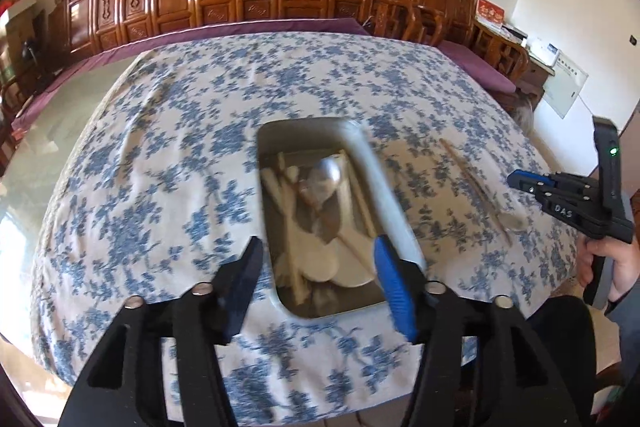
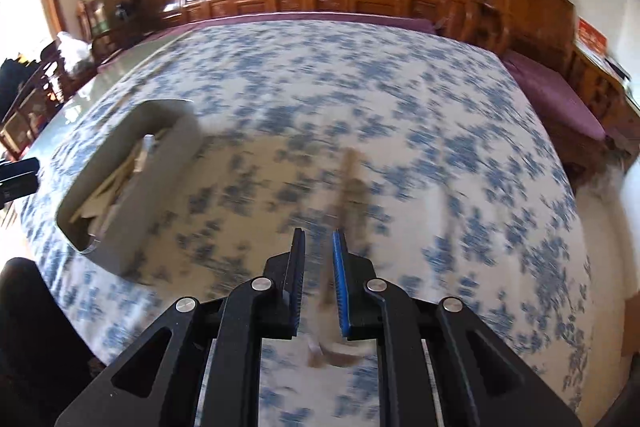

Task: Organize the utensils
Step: 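Grasp the steel spoon with a smiley-face handle with the right tool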

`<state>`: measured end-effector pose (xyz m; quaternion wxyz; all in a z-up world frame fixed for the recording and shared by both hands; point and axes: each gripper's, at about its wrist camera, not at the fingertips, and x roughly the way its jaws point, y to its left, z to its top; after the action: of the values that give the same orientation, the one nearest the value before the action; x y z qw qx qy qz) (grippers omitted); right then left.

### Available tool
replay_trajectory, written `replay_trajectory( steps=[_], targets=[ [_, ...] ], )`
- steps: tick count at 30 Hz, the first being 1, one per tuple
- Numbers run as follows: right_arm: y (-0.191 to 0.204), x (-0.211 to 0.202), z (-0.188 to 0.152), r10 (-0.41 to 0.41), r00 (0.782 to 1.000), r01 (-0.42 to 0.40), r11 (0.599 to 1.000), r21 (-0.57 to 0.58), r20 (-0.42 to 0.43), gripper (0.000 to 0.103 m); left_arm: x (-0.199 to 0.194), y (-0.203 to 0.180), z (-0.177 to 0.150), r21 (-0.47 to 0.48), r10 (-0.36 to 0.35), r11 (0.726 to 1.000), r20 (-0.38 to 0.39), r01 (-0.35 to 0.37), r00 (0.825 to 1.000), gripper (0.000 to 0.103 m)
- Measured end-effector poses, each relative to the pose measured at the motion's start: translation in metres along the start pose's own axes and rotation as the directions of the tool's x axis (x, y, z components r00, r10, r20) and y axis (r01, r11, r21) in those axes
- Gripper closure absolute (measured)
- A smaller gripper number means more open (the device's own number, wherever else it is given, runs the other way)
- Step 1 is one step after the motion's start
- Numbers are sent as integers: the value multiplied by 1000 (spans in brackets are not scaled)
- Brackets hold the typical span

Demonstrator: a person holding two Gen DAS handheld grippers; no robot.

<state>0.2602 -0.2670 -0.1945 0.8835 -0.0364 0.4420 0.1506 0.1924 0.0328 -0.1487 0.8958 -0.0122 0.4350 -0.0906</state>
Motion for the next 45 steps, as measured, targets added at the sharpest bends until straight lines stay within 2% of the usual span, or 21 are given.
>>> replay_trajectory(
  steps=[5,14,16,18,24,27,29,31,32,37,40,45],
  targets=[
    [-24,7,-16,-15,999,16,1000,24,-29,80,9,-28,4,15,-28,999,0,28,1000,39],
    [-15,26,-26,-5,997,4,1000,-14,-81,78,25,-70,4,59,-63,996,-27,65,998,38],
    [-14,26,-29,-10,996,9,1000,-18,-89,73,28,-75,2,67,-68,995,-34,70,997,38],
    [-14,25,-34,0,996,-1,1000,-14,-95,61,31,-79,1,75,-72,994,-41,75,997,38],
    [-14,24,-41,12,995,-13,1000,-6,-98,60,38,-92,-2,100,-81,991,-58,86,995,38],
    [-14,23,-35,3,998,-3,1000,0,-70,60,40,-97,-3,109,-82,990,-62,88,995,38],
    [-15,28,-29,1,996,-1,1000,0,-84,60,41,-100,-2,110,-82,990,-63,89,995,38],
    [-16,36,-25,-9,995,9,1000,-5,-104,71,42,-103,-2,112,-81,990,-64,88,995,38],
    [-16,42,-24,-14,992,13,1000,-8,-122,80,43,-104,-1,114,-80,990,-65,87,995,38],
    [-13,55,-19,-30,990,24,999,-41,-140,84,51,-113,3,118,-80,989,-71,88,994,38],
    [-12,56,-19,-29,988,19,998,-67,-151,95,59,-121,5,124,-80,988,-83,90,993,38],
    [-22,47,-26,-22,985,11,998,-65,-170,96,76,-137,5,145,-68,986,-103,83,992,38]
  ],
)
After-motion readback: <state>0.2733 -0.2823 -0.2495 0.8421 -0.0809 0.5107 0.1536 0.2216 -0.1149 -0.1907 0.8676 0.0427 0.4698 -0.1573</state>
